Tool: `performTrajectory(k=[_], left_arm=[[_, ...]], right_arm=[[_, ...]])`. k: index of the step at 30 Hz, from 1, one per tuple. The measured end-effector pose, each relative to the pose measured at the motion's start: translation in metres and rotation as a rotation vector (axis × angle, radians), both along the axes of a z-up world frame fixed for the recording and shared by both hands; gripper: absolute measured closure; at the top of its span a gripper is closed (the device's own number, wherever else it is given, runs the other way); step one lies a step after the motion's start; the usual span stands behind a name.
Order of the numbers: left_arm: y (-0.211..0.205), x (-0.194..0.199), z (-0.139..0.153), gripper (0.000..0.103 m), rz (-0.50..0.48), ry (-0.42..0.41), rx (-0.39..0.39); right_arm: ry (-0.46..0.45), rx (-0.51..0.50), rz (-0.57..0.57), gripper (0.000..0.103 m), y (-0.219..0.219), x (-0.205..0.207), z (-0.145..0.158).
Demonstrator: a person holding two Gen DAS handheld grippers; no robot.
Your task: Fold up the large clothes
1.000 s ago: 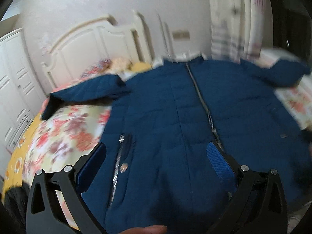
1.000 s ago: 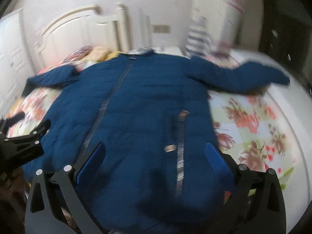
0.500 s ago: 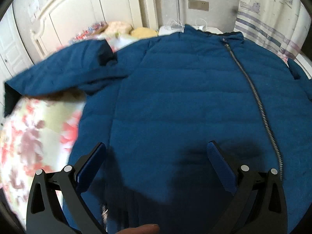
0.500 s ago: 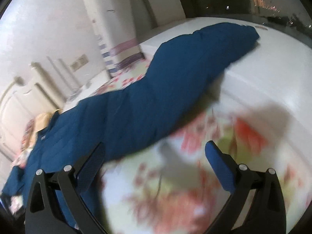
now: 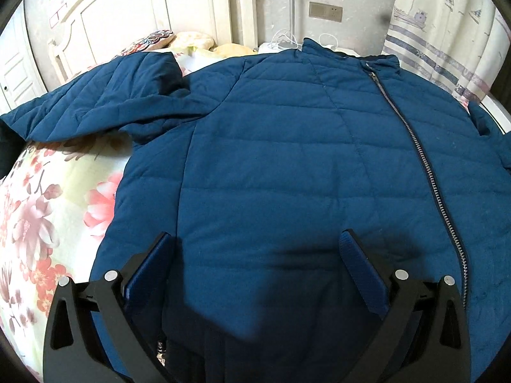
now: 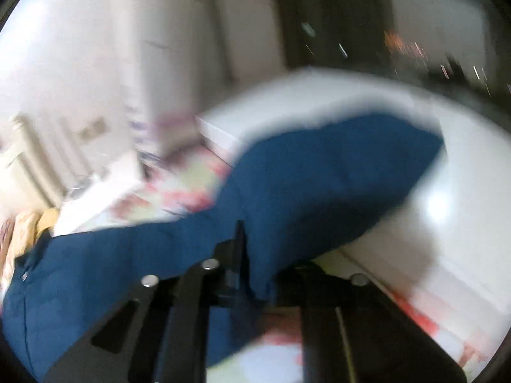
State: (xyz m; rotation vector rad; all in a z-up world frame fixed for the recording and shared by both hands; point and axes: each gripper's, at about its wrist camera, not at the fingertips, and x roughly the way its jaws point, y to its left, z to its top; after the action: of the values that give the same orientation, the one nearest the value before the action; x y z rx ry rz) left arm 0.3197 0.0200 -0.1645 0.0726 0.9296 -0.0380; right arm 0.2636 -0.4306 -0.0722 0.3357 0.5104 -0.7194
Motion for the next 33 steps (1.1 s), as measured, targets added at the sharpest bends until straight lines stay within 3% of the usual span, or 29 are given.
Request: performTrajectory(k=[3,5,9,11,12,15,18,23,26,29,33], left_arm=[[-0.001,0.000,0.000,0.004,0.000,0.000,-0.001],[-0.001,0.001,0.000,0.004,0.000,0.001,-0.001],[0.000,0.000,0.000,0.004,0.000,0.001,-0.004],[0.001,0.000,0.001,0.004,0.001,0.001,-0.009],[0.001,0.000,0.001,0.004,0.001,0.001,-0.010],[0.002,0.000,0.001,0.004,0.000,0.000,-0.017],[0.002,-0.002,0.001,0.004,0.001,0.000,-0.015],[-0.017,-0.010,0.015,0.004,-0.019,-0.043,0.032],[-0.065,-0.022,0.043,0.004,-0.175,-0.126,0.021],[-0.148,-0.034,0.072,0.004,-0.394,-0.232,0.114],[-0.262,-0.043,0.081,0.004,-0.649,-0.298,0.228]], right_arm=[[-0.018,-0.155,0.193,0.095,0.074,0.022,0.029],[0.012,-0.284,0.382,0.095,0.150,0.044,0.039],[0.156,-0.341,0.700,0.091,0.264,0.075,0.009],[0.372,-0.299,0.849,0.041,0.313,0.096,-0.038],[0.458,-0.278,0.890,0.033,0.327,0.102,-0.063],[0.442,-0.290,0.859,0.026,0.329,0.092,-0.064],[0.406,-0.092,0.837,0.024,0.294,0.065,-0.038],[0.236,0.102,0.736,0.021,0.234,-0.020,-0.016],[0.158,0.240,0.648,0.021,0.200,-0.070,-0.030],[0.125,0.318,0.621,0.022,0.196,-0.102,-0.052],[0.115,0.240,0.634,0.021,0.212,-0.115,-0.057]])
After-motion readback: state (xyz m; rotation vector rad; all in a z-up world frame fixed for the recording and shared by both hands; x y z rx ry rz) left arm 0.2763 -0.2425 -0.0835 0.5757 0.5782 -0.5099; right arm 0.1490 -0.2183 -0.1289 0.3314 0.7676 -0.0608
